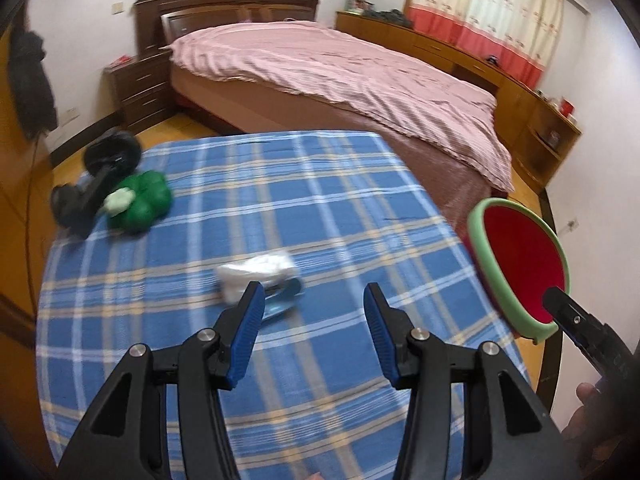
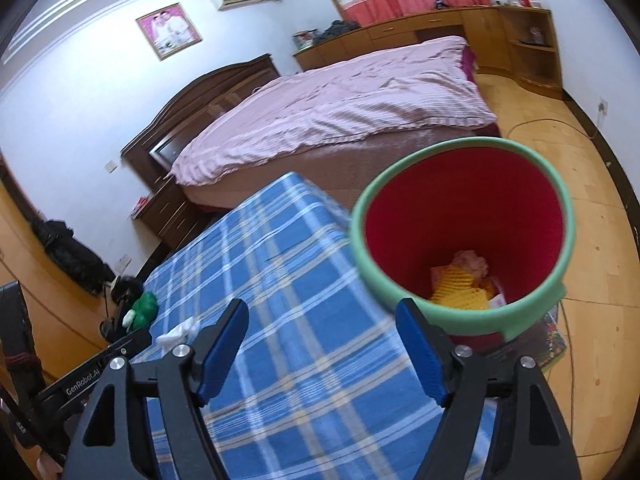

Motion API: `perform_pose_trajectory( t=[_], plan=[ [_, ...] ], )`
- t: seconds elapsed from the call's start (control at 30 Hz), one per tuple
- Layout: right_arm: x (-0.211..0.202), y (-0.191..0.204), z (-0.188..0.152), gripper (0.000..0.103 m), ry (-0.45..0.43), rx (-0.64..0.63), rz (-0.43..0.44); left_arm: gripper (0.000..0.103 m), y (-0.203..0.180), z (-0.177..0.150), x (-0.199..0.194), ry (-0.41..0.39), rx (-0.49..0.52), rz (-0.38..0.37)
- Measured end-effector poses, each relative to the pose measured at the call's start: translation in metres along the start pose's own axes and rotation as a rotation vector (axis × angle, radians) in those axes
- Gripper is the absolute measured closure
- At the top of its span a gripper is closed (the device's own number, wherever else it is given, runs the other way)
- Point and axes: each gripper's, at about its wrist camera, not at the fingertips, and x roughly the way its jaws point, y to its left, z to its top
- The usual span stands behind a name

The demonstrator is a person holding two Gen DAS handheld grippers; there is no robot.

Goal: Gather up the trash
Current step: 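Move both tools back over the table toward the last items, then grasp the light blue plastic piece with the right tool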

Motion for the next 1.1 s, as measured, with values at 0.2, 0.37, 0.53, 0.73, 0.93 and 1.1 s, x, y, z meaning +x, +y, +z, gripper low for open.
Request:
perform_pose_trajectory(
  t=[0.2,0.37,0.53,0.73,0.93,1.1],
  plan=[
    [0.007,0.032,-0.011,0.024,0.029,-0.066,0.032,0.05,0.034,-0.009,-0.011,-0.007,-0.053,0.027],
    [0.013,0.057,-0.021,0.023,0.056,-0.118,0.056,0.05,0.06,-0.018,-0.018,-0.009,-0.095,0.053],
    [0.024,0.085,-0.032,0.021,0.086,-0.173,0.077,0.05,0.09,-0.025,-0.021,-0.014,-0.147,0.077],
    [0.038,0.114,-0.044,0.016,0.126,-0.227,0.092,0.05,0.115,-0.032,-0.02,-0.023,-0.175,0.118],
    [0.057,0.138,-0.056,0.013,0.165,-0.274,0.098,0.05,0.136,-0.038,-0.015,-0.018,-0.197,0.144],
    [0.073,0.15,-0.062,0.008,0.189,-0.29,0.098,0.05,0.151,-0.043,-0.01,-0.01,-0.227,0.154]
  ],
)
